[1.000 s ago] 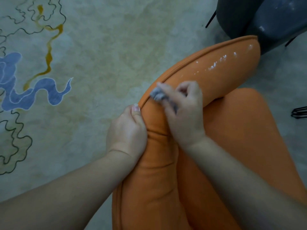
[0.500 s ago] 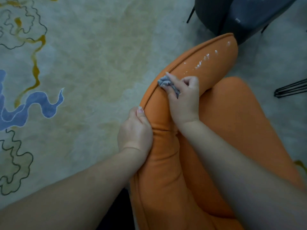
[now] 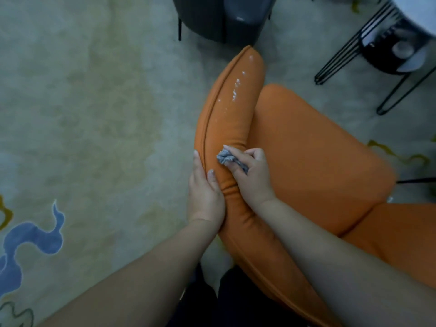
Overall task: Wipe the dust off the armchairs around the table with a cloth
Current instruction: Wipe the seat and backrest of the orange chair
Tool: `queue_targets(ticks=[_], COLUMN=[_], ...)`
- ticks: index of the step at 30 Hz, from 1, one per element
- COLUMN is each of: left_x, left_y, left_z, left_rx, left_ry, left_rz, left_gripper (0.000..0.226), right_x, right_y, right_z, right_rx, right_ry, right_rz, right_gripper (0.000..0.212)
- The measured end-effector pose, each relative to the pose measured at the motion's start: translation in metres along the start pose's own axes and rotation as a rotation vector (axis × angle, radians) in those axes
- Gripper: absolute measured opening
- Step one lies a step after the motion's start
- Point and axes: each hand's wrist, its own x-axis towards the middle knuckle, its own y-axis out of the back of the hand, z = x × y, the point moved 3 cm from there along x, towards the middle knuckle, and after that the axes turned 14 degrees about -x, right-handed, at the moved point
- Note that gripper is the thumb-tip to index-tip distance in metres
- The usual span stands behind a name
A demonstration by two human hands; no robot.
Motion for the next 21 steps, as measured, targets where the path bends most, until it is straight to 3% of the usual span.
queue_targets(ticks=[5,10,17,21], left_x=[0.045,0.127,0.153,0.155], left_y=[0.009,-0.005,-0.016,-0.016], left_z=[0.011,0.04,0.035,0.033], left_rx=[0.03,0.033,0.026,0.041], left_ry=[-0.02,-0.009,-0.017,-0.05], left_rz=[-0.062,-0.088,-0.029,0.024], left_gripper=[0.049,0.046,0.043,0.041], right_x=[0.015,0.08,0.172,0.184], right_y=[0.002,0.01,0.01,-0.01], right_z=[-0.002,0.003,0.014,0.01], right_rx=[0.036,0.203,0.205,0.067], right_ry=[-0.067,-0.265,-0.254,-0.146], right_rz=[0.103,0.246,0.307,0.353], right_gripper=[0.036,0.034,0.035,0.037])
